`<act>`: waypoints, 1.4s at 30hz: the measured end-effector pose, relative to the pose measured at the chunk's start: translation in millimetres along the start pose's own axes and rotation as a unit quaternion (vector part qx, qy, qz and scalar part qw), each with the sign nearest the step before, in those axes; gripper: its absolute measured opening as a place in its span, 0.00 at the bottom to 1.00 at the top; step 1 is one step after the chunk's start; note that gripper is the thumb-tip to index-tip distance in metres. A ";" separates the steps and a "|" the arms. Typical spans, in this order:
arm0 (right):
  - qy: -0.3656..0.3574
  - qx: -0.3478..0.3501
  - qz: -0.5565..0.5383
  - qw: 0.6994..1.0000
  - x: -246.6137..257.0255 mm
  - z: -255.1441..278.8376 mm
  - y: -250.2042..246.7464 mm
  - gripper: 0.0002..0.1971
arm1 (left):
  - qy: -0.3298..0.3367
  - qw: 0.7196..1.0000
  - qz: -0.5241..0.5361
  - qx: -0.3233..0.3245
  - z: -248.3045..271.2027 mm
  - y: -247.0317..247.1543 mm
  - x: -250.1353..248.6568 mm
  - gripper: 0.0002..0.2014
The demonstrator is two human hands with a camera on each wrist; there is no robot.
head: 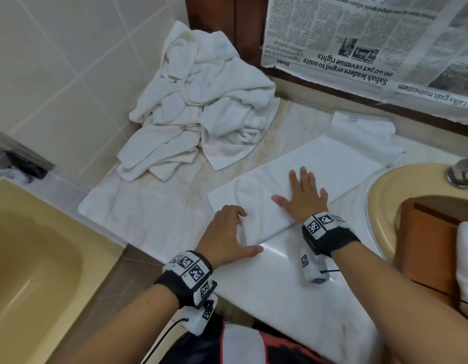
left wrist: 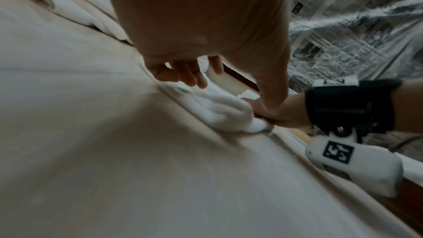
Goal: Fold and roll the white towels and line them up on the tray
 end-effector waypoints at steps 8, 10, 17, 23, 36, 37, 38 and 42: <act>0.041 -0.005 -0.006 0.999 11.6 -3.3 -0.6 0.42 | -0.013 0.999 -0.037 -0.030 -8.2 -0.2 0.7 0.19; 0.046 -0.005 -0.004 0.999 13.0 -2.9 0.0 0.42 | -0.026 0.997 -0.012 -0.078 -6.9 -3.6 1.7 0.15; 0.048 -0.008 0.007 0.999 15.2 -0.6 0.1 0.41 | 0.062 0.971 0.000 -0.230 1.9 -16.9 2.2 0.09; 0.046 -0.008 0.012 0.999 16.0 0.9 -0.1 0.43 | -0.013 0.999 -0.021 -0.031 2.4 -29.0 26.6 0.07; 0.043 -0.012 0.020 0.999 27.3 25.6 13.0 0.43 | -0.086 0.990 -0.089 0.072 -18.5 -18.8 -7.6 0.28; 0.041 -0.012 0.020 0.999 27.1 26.9 13.6 0.43 | -0.075 0.988 -0.112 0.079 -19.8 -14.8 -10.3 0.28; 0.038 -0.013 0.020 0.999 26.2 27.8 14.0 0.43 | -0.071 0.986 -0.133 0.074 -20.9 -12.4 -11.8 0.26; 0.028 -0.015 0.020 0.999 21.2 28.7 15.0 0.43 | -0.092 0.987 -0.133 0.003 -22.2 -21.2 -6.2 0.17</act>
Point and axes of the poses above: each hand's wrist, its own z-axis away from the middle knuckle, its own y-axis out of the palm, x = y × z, the point moved 1 cm from there along -z, towards the middle knuckle, and after that the axes turned 8 degrees about -x, right-handed, at the moved point
